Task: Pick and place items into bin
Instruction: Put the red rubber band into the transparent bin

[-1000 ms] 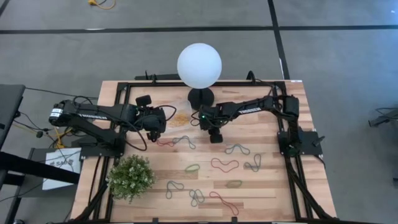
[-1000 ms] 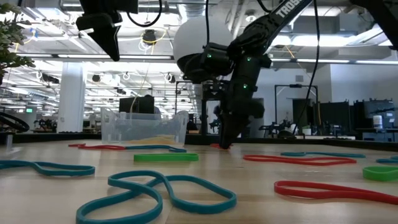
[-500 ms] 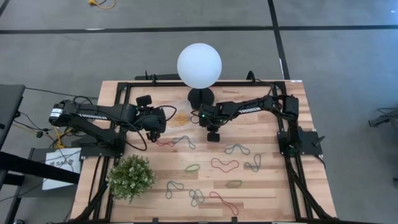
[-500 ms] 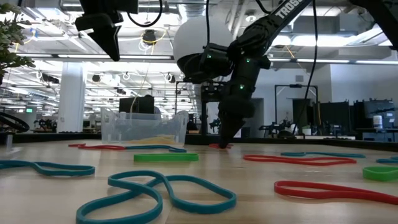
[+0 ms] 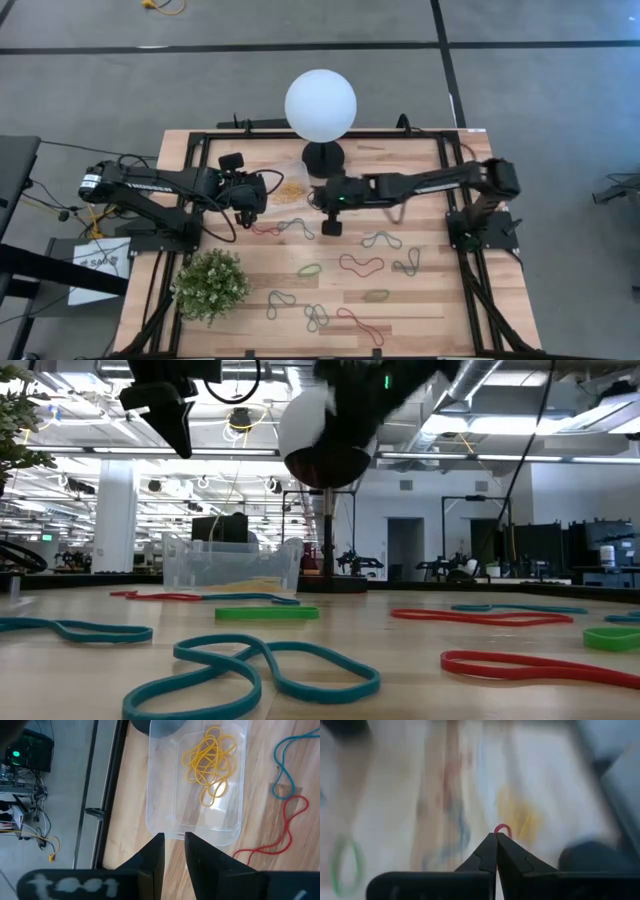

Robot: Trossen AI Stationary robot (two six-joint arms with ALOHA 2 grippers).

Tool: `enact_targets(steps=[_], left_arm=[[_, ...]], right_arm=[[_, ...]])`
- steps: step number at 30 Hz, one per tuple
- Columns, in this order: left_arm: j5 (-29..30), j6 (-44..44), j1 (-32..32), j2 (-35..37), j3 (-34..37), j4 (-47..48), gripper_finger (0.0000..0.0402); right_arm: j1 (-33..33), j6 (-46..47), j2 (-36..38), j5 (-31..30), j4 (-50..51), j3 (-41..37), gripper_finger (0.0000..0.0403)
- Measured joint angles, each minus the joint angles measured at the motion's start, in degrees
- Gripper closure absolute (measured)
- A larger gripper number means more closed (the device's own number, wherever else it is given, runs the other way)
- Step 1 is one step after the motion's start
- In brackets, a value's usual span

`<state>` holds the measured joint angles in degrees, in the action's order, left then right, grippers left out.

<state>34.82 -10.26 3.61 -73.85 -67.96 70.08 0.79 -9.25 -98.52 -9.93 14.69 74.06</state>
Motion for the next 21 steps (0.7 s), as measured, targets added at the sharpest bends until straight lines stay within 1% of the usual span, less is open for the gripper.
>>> enact_targets(steps=[1,4,6,9,12,15,18,21], left_arm=[[0.0,0.01,0.01,-0.01,0.0,0.03,0.0336],[-0.01,1.04,0.01,0.01,-0.02,0.09,0.0336],[0.11,2.2,0.01,0.01,-0.02,0.44,0.0336],[1.58,2.39,0.01,0.01,-0.02,2.43,0.0336],[5.01,1.16,-0.01,0.27,-0.02,5.92,0.0336],[8.39,-1.05,-0.21,1.88,-0.02,8.6,0.0336],[8.7,-2.05,-0.54,5.11,-0.02,9.83,0.0336],[8.48,-2.36,-0.6,9.81,-0.02,10.03,0.0336]], right_arm=[[0.49,-0.79,1.0,-0.88,-2.6,0.06,0.0402],[0.81,-3.15,2.83,-0.42,-9.33,0.04,0.0402],[0.45,-4.47,3.0,-0.42,-14.1,0.06,0.0403],[-0.74,-4.38,1.79,0.55,-18.58,0.08,0.0403],[-2.06,-3.42,-2.3,3.12,-24.18,0.0,0.0403],[-3.16,-2.92,-8.15,3.83,-32.23,0.96,0.0403],[-4.27,-3.63,-13.82,3.87,-35.35,4.7,0.0403],[-5.22,-2.85,-18.69,3.87,-35.16,9.83,0.0403]])
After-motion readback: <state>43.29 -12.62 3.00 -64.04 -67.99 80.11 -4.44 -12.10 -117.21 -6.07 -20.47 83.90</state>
